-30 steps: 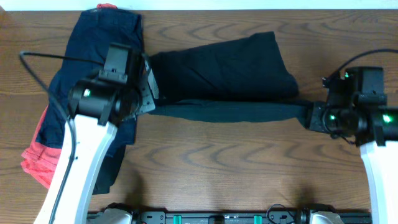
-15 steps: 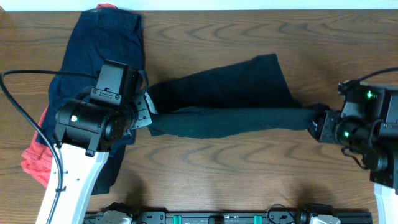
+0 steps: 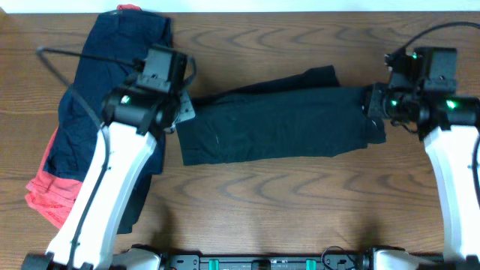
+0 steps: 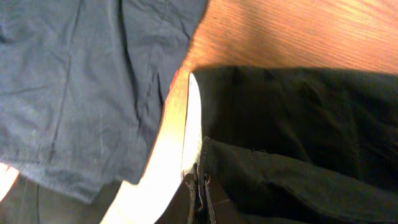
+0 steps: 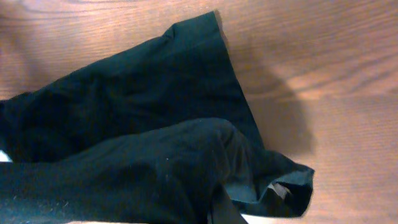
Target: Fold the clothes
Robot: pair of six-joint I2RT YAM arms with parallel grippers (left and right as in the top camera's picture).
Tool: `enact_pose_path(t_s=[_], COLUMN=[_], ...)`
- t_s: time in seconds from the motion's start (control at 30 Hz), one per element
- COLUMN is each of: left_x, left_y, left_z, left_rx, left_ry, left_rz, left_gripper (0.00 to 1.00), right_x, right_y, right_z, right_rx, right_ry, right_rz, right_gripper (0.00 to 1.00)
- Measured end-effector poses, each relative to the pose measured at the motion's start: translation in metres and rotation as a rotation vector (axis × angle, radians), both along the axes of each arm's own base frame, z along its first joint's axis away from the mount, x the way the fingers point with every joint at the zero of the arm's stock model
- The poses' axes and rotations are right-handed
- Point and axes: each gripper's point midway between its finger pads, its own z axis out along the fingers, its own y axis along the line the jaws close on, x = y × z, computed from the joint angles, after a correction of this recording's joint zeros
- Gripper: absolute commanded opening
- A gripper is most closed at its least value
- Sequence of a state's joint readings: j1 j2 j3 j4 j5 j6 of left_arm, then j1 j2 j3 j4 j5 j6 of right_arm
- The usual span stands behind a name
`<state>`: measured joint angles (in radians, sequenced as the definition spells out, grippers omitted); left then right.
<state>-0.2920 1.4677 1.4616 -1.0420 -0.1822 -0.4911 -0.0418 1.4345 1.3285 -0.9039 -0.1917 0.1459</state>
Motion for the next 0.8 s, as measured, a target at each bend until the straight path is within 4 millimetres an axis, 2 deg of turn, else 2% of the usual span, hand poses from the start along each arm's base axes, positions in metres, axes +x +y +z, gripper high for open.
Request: enact_pose_path(t_s=[0.13,0.4,0.6,0.8], left_x=[0.028,0.065,0.088,0.096], left_y=[-0.003,-0.007,-0.009,-0.007], left_z=[-0.032,-0.093,-0.119,-0.128], left_rx=[0.040,0.087,0.090,0.105], left_ry=[0.031,0.091,0.072,0.061], left_rz=[0.013,0.026,0.038,0.047], left_gripper=[0.06,0.06,0.06,0.06], right_x=[0.021,0.051,0.076,0.093], right_y=[-0.001,0.000,0.002,0.009], right_z=[-0.033,-0.091,-0.124,-0.146], right_rx=[0.002,0.003,0.008,0.003], right_ry=[0.055,0.121,0.104,0.086], right_rz=[0.003,0.035,0.054,0.076], right_gripper=[0.01,0.01,0.01,0.01])
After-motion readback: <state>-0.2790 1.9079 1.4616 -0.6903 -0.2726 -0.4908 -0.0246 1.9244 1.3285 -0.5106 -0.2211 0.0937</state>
